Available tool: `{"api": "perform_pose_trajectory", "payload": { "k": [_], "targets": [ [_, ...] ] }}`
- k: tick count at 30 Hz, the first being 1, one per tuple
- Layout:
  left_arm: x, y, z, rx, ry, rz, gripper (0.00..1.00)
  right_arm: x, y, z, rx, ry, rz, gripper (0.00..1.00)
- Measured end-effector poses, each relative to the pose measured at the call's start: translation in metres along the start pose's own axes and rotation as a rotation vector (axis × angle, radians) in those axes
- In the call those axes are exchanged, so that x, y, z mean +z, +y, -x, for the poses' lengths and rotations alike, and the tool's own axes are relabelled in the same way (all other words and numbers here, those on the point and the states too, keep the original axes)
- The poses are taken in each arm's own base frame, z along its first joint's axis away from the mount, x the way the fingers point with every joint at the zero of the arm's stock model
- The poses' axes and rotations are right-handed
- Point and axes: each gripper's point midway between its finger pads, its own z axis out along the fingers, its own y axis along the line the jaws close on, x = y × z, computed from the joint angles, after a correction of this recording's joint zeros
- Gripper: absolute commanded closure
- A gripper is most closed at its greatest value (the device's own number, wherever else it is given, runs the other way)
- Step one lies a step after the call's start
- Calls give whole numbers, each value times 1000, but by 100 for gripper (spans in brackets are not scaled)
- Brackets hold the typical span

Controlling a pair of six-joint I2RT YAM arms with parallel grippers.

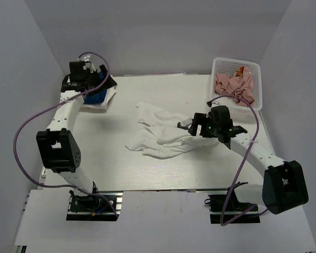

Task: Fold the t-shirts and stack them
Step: Flatten out the tshirt

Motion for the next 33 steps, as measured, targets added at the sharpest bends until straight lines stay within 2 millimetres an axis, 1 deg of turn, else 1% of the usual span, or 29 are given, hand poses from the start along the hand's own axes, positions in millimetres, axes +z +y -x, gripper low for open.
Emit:
{"api": "perform_pose_trajectory", "payload": {
  "k": [1, 2, 3, 4, 5, 7, 9, 11, 12, 13, 15, 16, 17, 19, 20, 21, 24, 25, 27, 28, 29, 30, 33],
  "targets": [
    [0, -6, 1, -1, -8, -24, 0, -1, -1, -6, -2, 7, 0, 10],
    [-4, -36, -18, 29, 14, -84, 0, -3, -1, -10, -4, 12, 2, 10],
    [-2, -53, -31, 46, 28, -116, 0, -4, 1, -18, -8, 23, 6, 10],
    [1, -64, -42, 55, 47, -136, 0, -4, 1, -18, -8, 23, 7, 10],
    [8, -75, -59, 70, 86, -142, 0, -4, 2, -21, -13, 28, 8, 10],
    [30, -85, -86, 92, 156, -108, 0, -3, 4, -24, -20, 33, 7, 10],
    [61, -89, -112, 112, 229, -63, 0, -1, 3, -25, -23, 33, -11, 10],
    [91, -79, -138, 117, 308, 1, 0, 1, 0, -27, -25, 35, -35, 10],
    [106, -71, -151, 118, 343, 36, 0, 2, -2, -27, -24, 36, -48, 10],
    [119, -63, -163, 117, 376, 65, 0, 4, -5, -28, -21, 36, -65, 10],
    [137, -50, -186, 120, 438, 108, 0, 6, -11, -27, -14, 31, -98, 10],
    [141, -49, -186, 121, 442, 120, 0, 6, -14, -27, -10, 28, -114, 10],
    [142, -54, -179, 128, 422, 115, 0, 7, -17, -27, -5, 25, -130, 10],
    [144, -57, -172, 133, 400, 124, 8, 10, -24, -28, 2, 26, -167, 10],
    [146, -57, -172, 132, 399, 129, 11, 12, -27, -29, 8, 29, -184, 10],
    [148, -56, -174, 134, 400, 137, 19, 14, -30, -30, 14, 33, -201, 10],
    [160, -55, -181, 134, 414, 142, 31, 22, -37, -31, 29, 47, -249, 10],
    [162, -58, -179, 138, 405, 132, 44, 25, -39, -29, 36, 46, -263, 10],
    [167, -60, -183, 140, 412, 122, 62, 30, -41, -25, 44, 45, -284, 10],
    [168, -61, -183, 142, 412, 117, 88, 33, -41, -23, 47, 41, -293, 10],
    [169, -63, -183, 139, 410, 111, 100, 35, -42, -20, 49, 37, -302, 10],
    [170, -64, -186, 144, 416, 107, 100, 37, -42, -17, 53, 34, -309, 11],
    [171, -68, -189, 158, 423, 81, 100, 44, -44, -8, 60, 22, -335, 36]
  ]
}}
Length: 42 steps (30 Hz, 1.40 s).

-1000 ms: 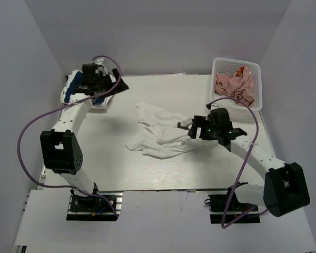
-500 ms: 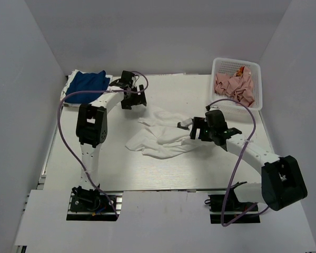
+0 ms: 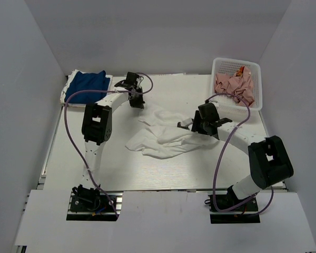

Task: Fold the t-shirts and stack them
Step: Flatten out the tshirt

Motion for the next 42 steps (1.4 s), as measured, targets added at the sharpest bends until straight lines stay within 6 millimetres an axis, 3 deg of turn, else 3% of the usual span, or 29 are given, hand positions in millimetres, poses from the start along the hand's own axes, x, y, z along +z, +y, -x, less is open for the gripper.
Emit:
{"api": "perform_pose_trajectory", "payload": {
  "k": [1, 3, 9, 13, 15, 17, 18, 19, 20, 21, 22, 23, 26, 29, 32, 35, 37, 39, 42],
  "targets": [
    [0, -1, 0, 4, 0, -8, 100, 1, -1, 2, 3, -5, -10, 46],
    [1, -4, 1, 17, -10, -28, 100, 2, -2, 5, 6, -11, -25, 48],
    [-23, -13, -2, 48, -47, -86, 100, -1, -17, 11, 18, -30, -115, 22],
    [-68, -25, 7, 70, -134, -140, 100, -8, -36, 13, 17, -47, -212, 16],
    [-105, -38, 20, 90, -223, -190, 100, -10, -44, 14, 20, -58, -252, 15],
    [-123, -45, 28, 100, -270, -213, 100, -10, -52, 12, 29, -57, -290, 15],
    [-135, -50, 33, 107, -301, -230, 100, -10, -55, 11, 33, -54, -308, 19],
    [-145, -53, 37, 112, -326, -243, 100, -9, -60, 9, 40, -49, -331, 34],
    [-153, -55, 39, 116, -346, -253, 100, -5, -63, 5, 35, -33, -345, 34],
    [-160, -58, 41, 120, -360, -264, 100, -2, -66, 0, 38, -16, -357, 53],
    [-165, -60, 42, 123, -371, -274, 100, 2, -67, -4, 32, 1, -366, 61],
    [-169, -62, 43, 128, -381, -282, 100, 5, -68, -7, 31, 16, -370, 79],
    [-171, -65, 44, 139, -384, -292, 100, 9, -65, -8, 25, 37, -359, 93],
    [-175, -65, 43, 150, -385, -295, 100, -1, -52, 11, 26, -1, -295, 94],
    [-192, -67, 47, 159, -404, -291, 100, -33, -29, 51, 35, -108, -174, 96],
    [-235, -69, 56, 172, -484, -283, 100, -88, -3, 106, 46, -289, -18, 96],
    [-285, -72, 65, 181, -587, -284, 100, -134, 9, 136, 50, -415, 80, 96],
    [-349, -76, 74, 188, -728, -295, 100, -185, 15, 160, 47, -541, 172, 98],
    [-462, -73, 75, 171, -978, -306, 100, -264, 19, 182, 28, -719, 296, 98]
  ]
}}
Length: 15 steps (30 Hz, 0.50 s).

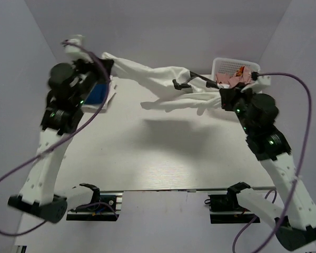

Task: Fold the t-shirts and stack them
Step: Flatten out the tshirt

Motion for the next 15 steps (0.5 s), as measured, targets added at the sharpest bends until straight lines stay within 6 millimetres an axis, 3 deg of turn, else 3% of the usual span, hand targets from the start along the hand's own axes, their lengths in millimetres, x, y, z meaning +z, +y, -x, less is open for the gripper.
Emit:
{"api": "perform_pose_trajectory", "payload": {
  "k": [1, 4, 8, 11, 15],
  "targets": [
    [-27, -6, 33, 3, -95, 2, 100, -15, 6, 19, -2, -50, 34, 96],
    [-101, -18, 104, -3, -316, 9, 100, -57, 18, 69, -18, -186, 110, 88],
    [-186, -30, 162, -18, -524, 1, 100, -109, 35, 129, -36, -344, 201, 84],
    [-213, -31, 175, -27, -574, 8, 100, -134, 43, 151, -47, -414, 253, 81],
    [-203, -14, 165, -41, -542, 92, 100, -131, 40, 152, -61, -417, 233, 73]
  ]
}}
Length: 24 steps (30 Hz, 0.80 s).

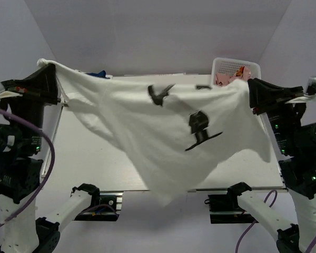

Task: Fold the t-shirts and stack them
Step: Flatten out the tshirt

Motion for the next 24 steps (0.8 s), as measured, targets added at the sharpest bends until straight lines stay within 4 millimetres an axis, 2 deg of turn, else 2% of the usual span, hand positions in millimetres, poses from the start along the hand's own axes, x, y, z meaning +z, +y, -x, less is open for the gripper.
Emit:
{"api": "perform_pose_trajectory", "payload": {
  "k": [2, 4, 6, 8, 9, 10, 11, 12, 13, 14, 15, 17, 19, 22, 24],
  "targets": [
    [5, 19, -20, 11, 31, 91, 100, 9, -5, -15, -7, 34, -21, 68],
    [11, 45, -52, 23, 76, 203, 100, 24, -10, -46, -13, 101, -37, 67],
    [15, 75, -98, 45, 157, 341, 100, 43, -18, -92, -23, 197, -56, 67],
    [17, 108, -161, 72, 266, 473, 100, 63, -30, -162, -29, 348, -86, 60],
    [15, 124, -196, 92, 336, 530, 84, 68, -36, -200, -29, 436, -99, 53],
    [10, 141, -236, 123, 423, 588, 43, 70, -46, -259, -32, 578, -120, 33],
    [2, 157, -272, 152, 511, 643, 42, 69, -50, -282, -26, 635, -130, 28],
    [-8, 175, -315, 182, 619, 708, 1, 64, -54, -317, -26, 729, -135, 24],
    [-23, 192, -353, 220, 726, 770, 0, 54, -59, -352, -16, 829, -145, 14],
    [-37, 207, -380, 244, 810, 831, 0, 43, -61, -375, -2, 902, -155, 10],
    [-53, 220, -402, 275, 891, 894, 0, 30, -61, -397, 12, 974, -152, 10],
    [-77, 238, -421, 310, 980, 989, 0, 7, -57, -416, 39, 1055, -131, 10],
    [-86, 243, -418, 315, 996, 1031, 0, -7, -43, -421, 72, 1084, -82, 10],
    [-78, 239, -398, 270, 928, 1021, 0, -24, -10, -425, 113, 1110, 34, 10],
    [-70, 230, -383, 227, 877, 987, 0, -43, 18, -435, 116, 1166, 132, 10]
  ]
}}
